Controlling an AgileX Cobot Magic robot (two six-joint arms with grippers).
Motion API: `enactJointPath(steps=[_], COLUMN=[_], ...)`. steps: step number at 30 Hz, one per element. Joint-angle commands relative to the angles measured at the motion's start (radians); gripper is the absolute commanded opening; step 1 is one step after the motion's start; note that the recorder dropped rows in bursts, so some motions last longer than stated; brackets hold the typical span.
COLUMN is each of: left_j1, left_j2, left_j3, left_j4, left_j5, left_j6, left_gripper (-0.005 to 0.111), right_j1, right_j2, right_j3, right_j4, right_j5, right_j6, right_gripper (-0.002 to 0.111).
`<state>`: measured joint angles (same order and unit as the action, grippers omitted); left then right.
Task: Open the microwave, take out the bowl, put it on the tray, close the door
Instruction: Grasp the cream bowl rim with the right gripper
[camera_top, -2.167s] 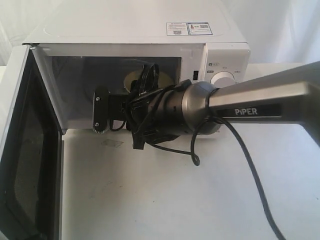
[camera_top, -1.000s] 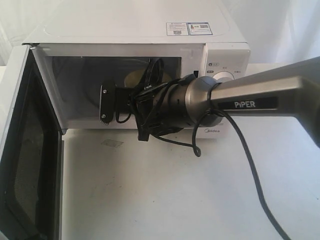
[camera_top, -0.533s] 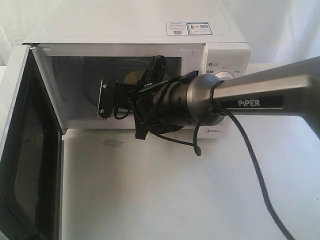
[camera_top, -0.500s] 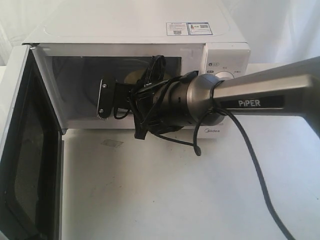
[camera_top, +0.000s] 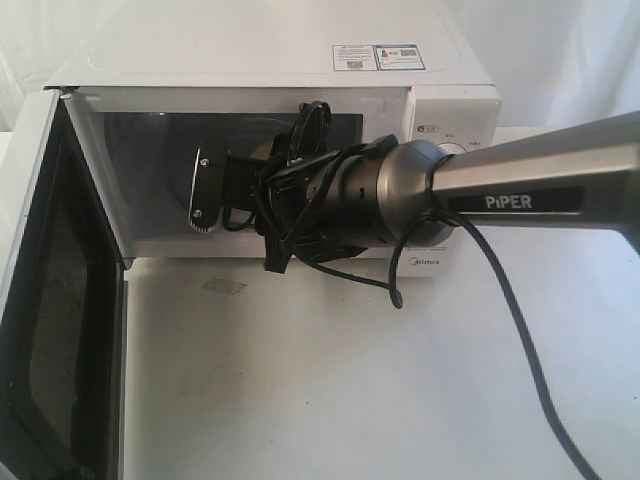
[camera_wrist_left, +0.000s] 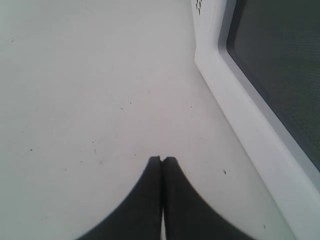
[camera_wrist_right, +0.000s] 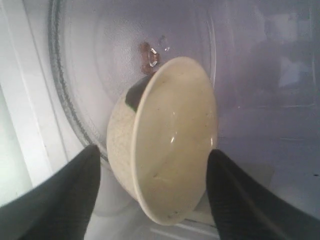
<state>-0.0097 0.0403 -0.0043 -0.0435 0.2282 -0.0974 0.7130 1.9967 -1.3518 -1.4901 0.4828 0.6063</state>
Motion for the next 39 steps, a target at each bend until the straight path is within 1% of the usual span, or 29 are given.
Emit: enactJointPath(steps=[1, 6, 11, 17, 21, 26, 29, 32, 35, 39], left_j1=[-0.002, -0.002, -0.002, -0.002, -0.002, -0.002, -0.002, -0.002, -0.002, -0.002], left_j2=[-0.005, -0.005, -0.005, -0.005, -0.005, -0.005, -0.005, -0.005, -0.005, -0.005], left_j3=[0.004, 0.004, 0.004, 0.004, 0.004, 0.004, 0.004, 0.004, 0.004, 0.004], left_j4=[-0.004, -0.004, -0.004, -0.004, -0.004, -0.004, -0.004, -0.004, -0.004, -0.004], left_j5=[0.003, 0.003, 0.003, 0.003, 0.003, 0.003, 0.003, 0.003, 0.003, 0.003], left_j6=[-0.007, -0.007, -0.007, -0.007, -0.007, -0.007, -0.007, -0.007, -0.007, -0.007], left_gripper=[0.000, 0.000, 0.000, 0.000, 0.000, 0.000, 0.000, 0.000, 0.000, 0.000], right_j1=[0.001, 0.001, 0.001, 0.001, 0.029, 0.093, 0.123, 0.127, 0.115, 0.091], right_j2=[0.000, 0.000, 0.001, 0.001, 0.001, 0.001, 0.001, 0.001, 0.001, 0.015], right_j3=[-0.002, -0.002, -0.002, -0.002, -0.002, 0.006, 0.017, 0.017, 0.017, 0.017], right_j4=[0.008, 0.051, 0.058, 0.058, 0.081, 0.156, 0.153, 0.134, 0.077, 0.059], right_j5=[0.004, 0.001, 0.008, 0.014, 0.088, 0.147, 0.167, 0.162, 0.149, 0.104], right_j6=[0.008, 0.008, 0.008, -0.090, -0.090, -0.108, -0.108, -0.108, -0.104, -0.100], right_gripper=[0.059, 0.059, 0.055, 0.055, 0.055, 0.055, 0.055, 0.055, 0.055, 0.055])
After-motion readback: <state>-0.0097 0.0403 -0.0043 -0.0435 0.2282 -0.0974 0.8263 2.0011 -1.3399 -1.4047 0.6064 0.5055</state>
